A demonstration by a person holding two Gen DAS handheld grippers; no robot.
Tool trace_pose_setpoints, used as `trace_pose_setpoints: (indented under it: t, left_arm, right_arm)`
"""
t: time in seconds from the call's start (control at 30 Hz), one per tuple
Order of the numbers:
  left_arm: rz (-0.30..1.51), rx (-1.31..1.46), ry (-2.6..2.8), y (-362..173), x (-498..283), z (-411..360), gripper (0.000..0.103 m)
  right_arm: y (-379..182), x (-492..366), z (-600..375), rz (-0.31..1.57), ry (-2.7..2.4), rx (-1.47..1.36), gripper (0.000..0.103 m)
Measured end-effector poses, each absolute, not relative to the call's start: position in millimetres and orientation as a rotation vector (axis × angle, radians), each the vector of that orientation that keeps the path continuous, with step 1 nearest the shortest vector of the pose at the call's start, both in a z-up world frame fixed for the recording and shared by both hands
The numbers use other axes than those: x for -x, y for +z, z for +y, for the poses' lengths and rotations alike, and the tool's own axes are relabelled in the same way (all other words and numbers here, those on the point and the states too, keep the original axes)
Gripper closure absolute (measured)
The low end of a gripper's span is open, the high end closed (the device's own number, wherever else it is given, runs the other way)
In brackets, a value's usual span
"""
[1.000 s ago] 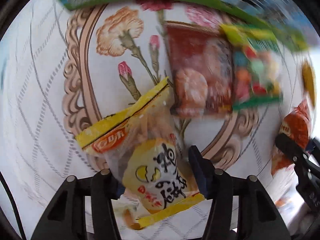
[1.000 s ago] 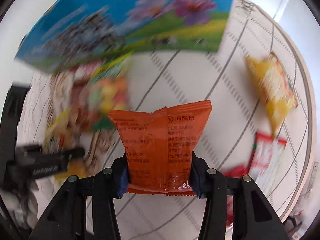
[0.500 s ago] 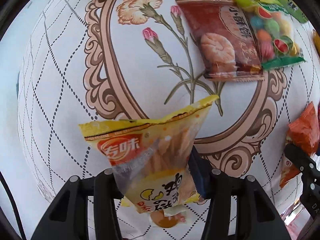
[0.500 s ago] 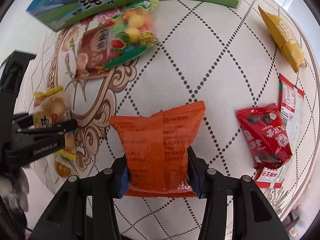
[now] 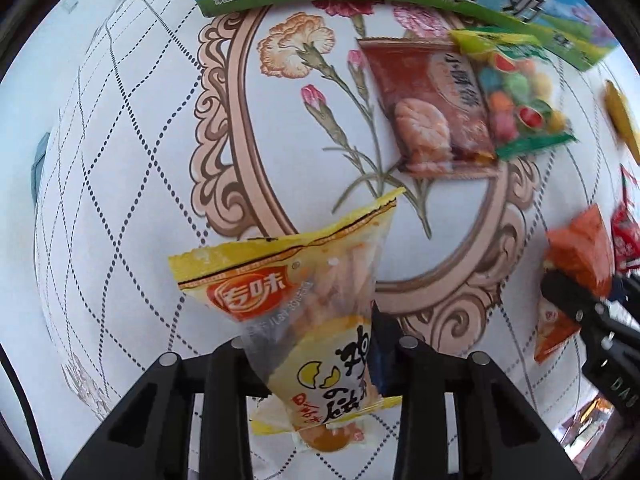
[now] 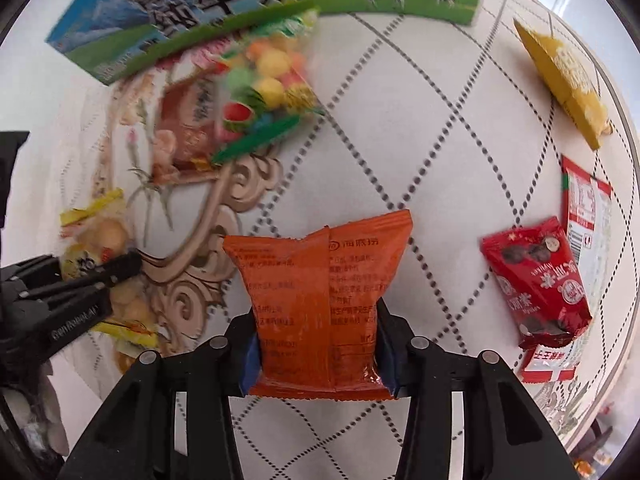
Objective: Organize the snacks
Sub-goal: 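Carry both bags into the box and open both tools to release them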
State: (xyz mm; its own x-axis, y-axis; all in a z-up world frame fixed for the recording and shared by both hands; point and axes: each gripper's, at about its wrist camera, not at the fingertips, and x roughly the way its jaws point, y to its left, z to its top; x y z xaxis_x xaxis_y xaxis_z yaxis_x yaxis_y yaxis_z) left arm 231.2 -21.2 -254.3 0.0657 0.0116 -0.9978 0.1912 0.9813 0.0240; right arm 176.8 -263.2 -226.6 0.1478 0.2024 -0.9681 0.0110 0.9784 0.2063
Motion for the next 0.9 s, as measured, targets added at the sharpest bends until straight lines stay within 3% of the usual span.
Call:
trace_pose_setpoints:
  t: [0.23,0.6,0.77,0.9]
  left_arm:
    - [1.466,-0.074,-0.196,-202.7,-209.0,-20.2,0.073]
    - [1.148,0.013,-0.329,-19.6,-289.6,-34.9,0.073]
    - [1.092,-0.057,-0.297,-7.8,-375.7,-54.5,0.073]
    - [1.118,-0.098,-0.259,-19.9,-441.5,-67.1,0.073]
  right_arm:
    - [-183.9,-182.6,-258.2,1.344,0.206,-0.244,0.056]
    - [-25.2,-258.9,-285.1,1.007,0.273,-0.295,0.056]
    - [0.4,-341.5,-302.5,0.94,0.211,-0.255,0.056]
    - [-13.0,-415.4,-317.8,0.971,0.15,-0.226,0.056]
